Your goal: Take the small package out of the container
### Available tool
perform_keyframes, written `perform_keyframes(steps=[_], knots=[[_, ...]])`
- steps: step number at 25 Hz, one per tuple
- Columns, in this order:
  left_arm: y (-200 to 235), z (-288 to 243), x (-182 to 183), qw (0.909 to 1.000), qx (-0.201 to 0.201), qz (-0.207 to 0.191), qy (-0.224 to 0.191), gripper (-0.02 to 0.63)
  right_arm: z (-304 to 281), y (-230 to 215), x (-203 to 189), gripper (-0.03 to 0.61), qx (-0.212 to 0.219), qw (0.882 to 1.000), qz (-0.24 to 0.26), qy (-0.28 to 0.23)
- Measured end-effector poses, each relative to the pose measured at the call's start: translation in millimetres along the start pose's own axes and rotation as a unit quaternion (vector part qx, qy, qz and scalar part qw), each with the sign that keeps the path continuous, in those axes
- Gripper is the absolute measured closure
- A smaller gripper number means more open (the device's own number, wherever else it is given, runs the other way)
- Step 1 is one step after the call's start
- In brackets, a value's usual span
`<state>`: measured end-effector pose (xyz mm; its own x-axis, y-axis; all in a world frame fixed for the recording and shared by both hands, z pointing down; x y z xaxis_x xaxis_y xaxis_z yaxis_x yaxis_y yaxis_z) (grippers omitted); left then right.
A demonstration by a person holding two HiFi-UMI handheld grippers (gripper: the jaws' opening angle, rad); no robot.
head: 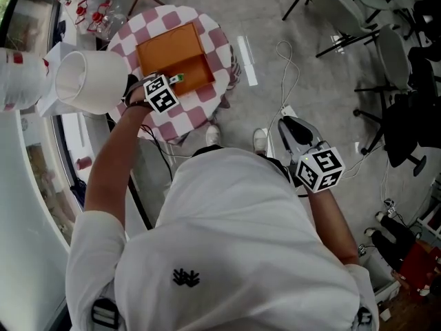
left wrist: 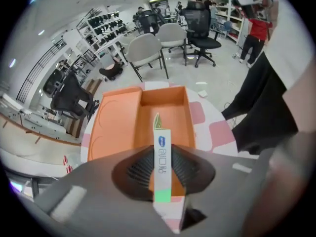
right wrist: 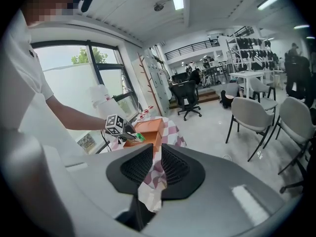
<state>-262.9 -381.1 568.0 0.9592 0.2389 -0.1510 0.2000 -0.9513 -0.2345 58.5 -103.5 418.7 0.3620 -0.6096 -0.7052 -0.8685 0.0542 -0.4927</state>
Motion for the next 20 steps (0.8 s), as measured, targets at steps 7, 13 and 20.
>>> perform_keyframes(steps=[7, 13, 20], knots=[[0.4, 45.8, 17.5, 0.9918, 0.032, 0.117, -0.041, 0.46, 6.8, -22.8, 15.2, 0.528, 0.035, 0.999, 0.022, 0.012], [-15.7, 86.4, 41.7, 0.9664, 0.062, 0.232, -0.091, 0.46, 11.2, -48.2, 28.8, 0.529, 0.068, 0.996, 0.048, 0.027], [-50.1, 128.0, 85.1, 0.9323, 0.098, 0.311, -0.157, 0.46, 16.3, -74.7, 41.7, 0.542, 0.105, 0.992, 0.063, 0.038]])
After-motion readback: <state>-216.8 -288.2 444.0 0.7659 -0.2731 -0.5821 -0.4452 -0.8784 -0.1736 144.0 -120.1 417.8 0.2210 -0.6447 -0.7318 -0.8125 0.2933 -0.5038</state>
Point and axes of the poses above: the fingertips, and each gripper's own axes: z backward along the fingers, y to its left, x out of its top, the point moved 10 cm from there along z, backward along the fingers, and after that the axes turned 13 degrees about -z, right-handed, at the moved point
